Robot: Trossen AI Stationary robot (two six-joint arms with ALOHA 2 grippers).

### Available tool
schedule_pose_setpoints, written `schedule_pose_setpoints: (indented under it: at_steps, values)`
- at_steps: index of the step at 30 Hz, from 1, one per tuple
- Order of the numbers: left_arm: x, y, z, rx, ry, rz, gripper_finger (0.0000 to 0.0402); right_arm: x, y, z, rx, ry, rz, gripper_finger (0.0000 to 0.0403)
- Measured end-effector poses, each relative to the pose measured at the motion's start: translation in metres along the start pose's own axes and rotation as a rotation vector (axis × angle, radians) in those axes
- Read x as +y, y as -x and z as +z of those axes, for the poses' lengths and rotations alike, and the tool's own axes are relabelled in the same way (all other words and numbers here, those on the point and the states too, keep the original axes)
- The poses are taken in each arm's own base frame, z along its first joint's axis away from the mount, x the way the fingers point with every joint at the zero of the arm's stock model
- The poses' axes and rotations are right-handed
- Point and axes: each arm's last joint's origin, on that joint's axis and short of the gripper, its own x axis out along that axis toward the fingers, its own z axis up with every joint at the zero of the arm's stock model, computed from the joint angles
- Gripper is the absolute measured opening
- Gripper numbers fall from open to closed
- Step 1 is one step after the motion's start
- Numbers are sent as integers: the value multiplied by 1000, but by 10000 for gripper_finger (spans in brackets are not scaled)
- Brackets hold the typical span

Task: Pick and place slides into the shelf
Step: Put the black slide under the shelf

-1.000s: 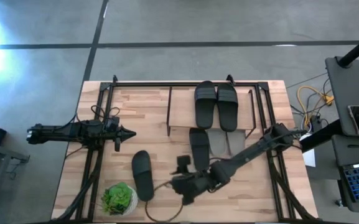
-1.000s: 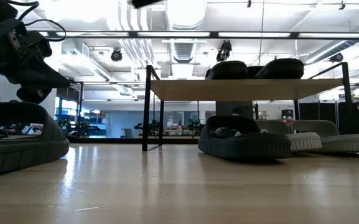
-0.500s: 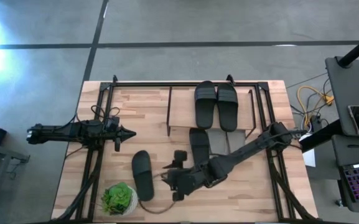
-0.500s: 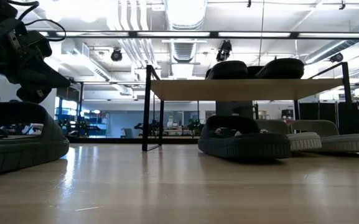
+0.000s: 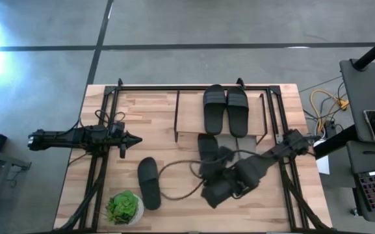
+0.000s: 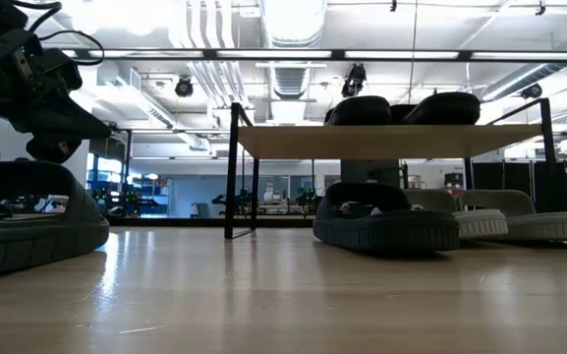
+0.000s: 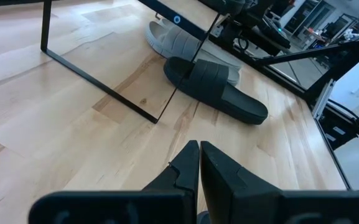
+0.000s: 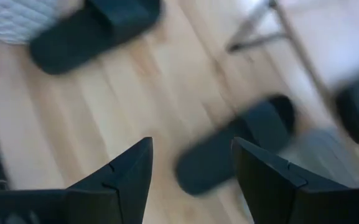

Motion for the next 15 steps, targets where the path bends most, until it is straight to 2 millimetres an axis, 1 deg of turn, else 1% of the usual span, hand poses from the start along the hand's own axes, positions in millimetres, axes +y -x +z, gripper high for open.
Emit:
schedule_pose_setpoints:
  at_steps: [3, 5, 6, 8, 10, 12, 13, 15]
  values:
    - [0, 0, 0, 0, 0, 0, 0, -1, 19, -13, 11, 37, -49, 210]
    - [0, 0, 0, 0, 0, 0, 0, 4, 29, -22, -14, 70, -27, 210]
    - [0, 0, 0, -1, 1, 0, 0, 4, 34, -28, -15, 88, -21, 210]
    - [-1, 0, 2, -17, 9, -9, 0, 2, 39, -35, -13, 71, -17, 210]
    - [-6, 0, 8, -62, 114, -93, 0, -8, 44, -42, -12, 52, -25, 210]
    - [-15, 3, 20, -140, 292, -233, 0, -19, 50, -49, -11, 14, -23, 210]
    - [-18, 5, 26, -196, 366, -290, 0, -25, 55, -53, -13, -7, -10, 210]
    - [-23, 10, 42, -382, 438, -345, 0, -37, 70, -62, -36, -47, 42, 210]
